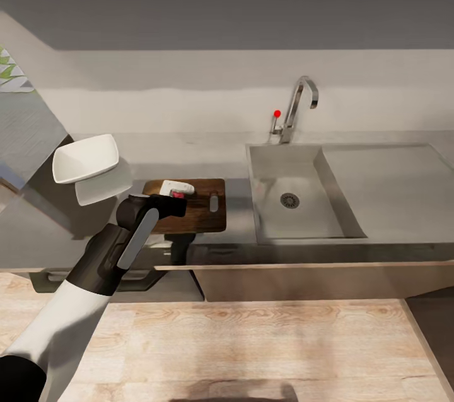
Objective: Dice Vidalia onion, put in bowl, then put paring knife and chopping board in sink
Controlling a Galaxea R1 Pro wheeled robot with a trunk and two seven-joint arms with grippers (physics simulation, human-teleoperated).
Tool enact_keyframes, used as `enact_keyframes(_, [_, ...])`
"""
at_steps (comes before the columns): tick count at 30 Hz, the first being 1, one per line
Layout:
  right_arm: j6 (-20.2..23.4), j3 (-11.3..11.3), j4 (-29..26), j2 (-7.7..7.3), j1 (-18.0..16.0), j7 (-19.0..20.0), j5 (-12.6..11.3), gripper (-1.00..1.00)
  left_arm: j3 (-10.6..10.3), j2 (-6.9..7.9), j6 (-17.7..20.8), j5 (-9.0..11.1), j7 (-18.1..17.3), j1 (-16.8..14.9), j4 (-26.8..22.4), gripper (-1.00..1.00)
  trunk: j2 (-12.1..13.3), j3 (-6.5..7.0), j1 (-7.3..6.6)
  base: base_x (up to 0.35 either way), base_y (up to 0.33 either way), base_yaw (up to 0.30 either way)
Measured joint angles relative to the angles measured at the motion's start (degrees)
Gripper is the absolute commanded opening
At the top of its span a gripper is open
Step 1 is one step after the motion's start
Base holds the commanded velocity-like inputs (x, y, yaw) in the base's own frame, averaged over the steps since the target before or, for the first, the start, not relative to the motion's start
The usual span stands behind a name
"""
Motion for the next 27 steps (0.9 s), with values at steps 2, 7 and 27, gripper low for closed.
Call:
enact_keyframes(2, [0.00, 0.00, 0.01, -0.02, 0.00, 0.00, 0.00, 1.00, 0.00, -0.03, -0.01, 0.02, 0.00, 0.00, 0.00, -1.00, 0.00, 0.00, 0.00, 0.005, 0.002, 0.000])
enact_keyframes(7, [0.00, 0.00, 0.00, -0.03, -0.01, 0.00, 0.00, 1.00, 0.00, 0.01, -0.01, -0.02, 0.00, 0.00, -0.01, -1.00, 0.00, 0.00, 0.00, 0.000, 0.000, 0.000])
enact_keyframes(27, [0.00, 0.00, 0.02, -0.03, 0.00, 0.00, 0.00, 1.00, -0.15, -0.05, -0.09, -0.04, -0.10, 0.56, -0.37, 1.00, 0.00, 0.00, 0.00, 0.000, 0.000, 0.000])
